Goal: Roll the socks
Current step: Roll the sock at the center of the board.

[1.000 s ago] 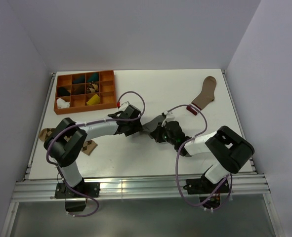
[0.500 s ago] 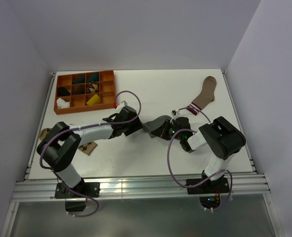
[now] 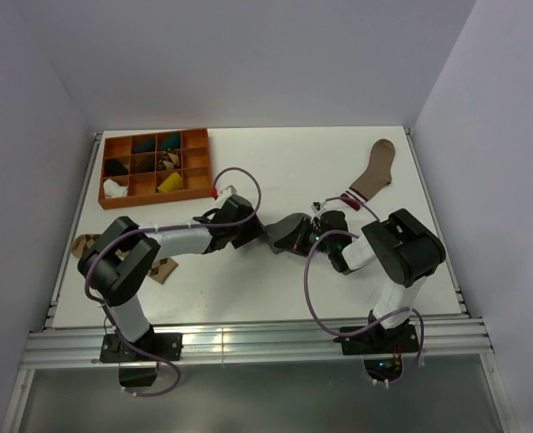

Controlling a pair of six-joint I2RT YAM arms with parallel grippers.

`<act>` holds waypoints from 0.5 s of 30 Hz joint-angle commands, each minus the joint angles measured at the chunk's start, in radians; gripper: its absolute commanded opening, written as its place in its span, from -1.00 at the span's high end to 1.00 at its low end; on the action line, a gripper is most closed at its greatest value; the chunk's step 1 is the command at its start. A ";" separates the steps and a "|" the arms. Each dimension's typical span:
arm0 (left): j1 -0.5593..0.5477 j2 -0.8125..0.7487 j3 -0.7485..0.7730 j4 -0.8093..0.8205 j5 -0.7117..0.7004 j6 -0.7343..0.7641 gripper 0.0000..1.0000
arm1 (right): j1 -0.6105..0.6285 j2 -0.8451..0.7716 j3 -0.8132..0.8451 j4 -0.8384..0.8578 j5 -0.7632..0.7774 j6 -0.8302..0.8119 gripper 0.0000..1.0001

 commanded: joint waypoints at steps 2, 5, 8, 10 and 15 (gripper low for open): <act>0.000 -0.075 -0.050 0.050 -0.019 -0.015 -0.30 | -0.015 0.021 0.036 -0.068 -0.016 0.007 1.00; 0.002 -0.133 -0.120 0.116 -0.033 -0.031 -0.42 | -0.017 0.021 0.046 -0.086 -0.019 0.008 1.00; 0.002 -0.155 -0.169 0.189 -0.021 -0.028 -0.44 | -0.018 0.024 0.049 -0.096 -0.026 0.010 1.00; 0.004 -0.143 -0.182 0.208 -0.014 -0.023 -0.43 | -0.020 0.026 0.056 -0.102 -0.035 0.013 1.00; 0.005 -0.099 -0.185 0.268 0.006 -0.012 -0.32 | -0.020 0.024 0.072 -0.126 -0.040 0.008 1.00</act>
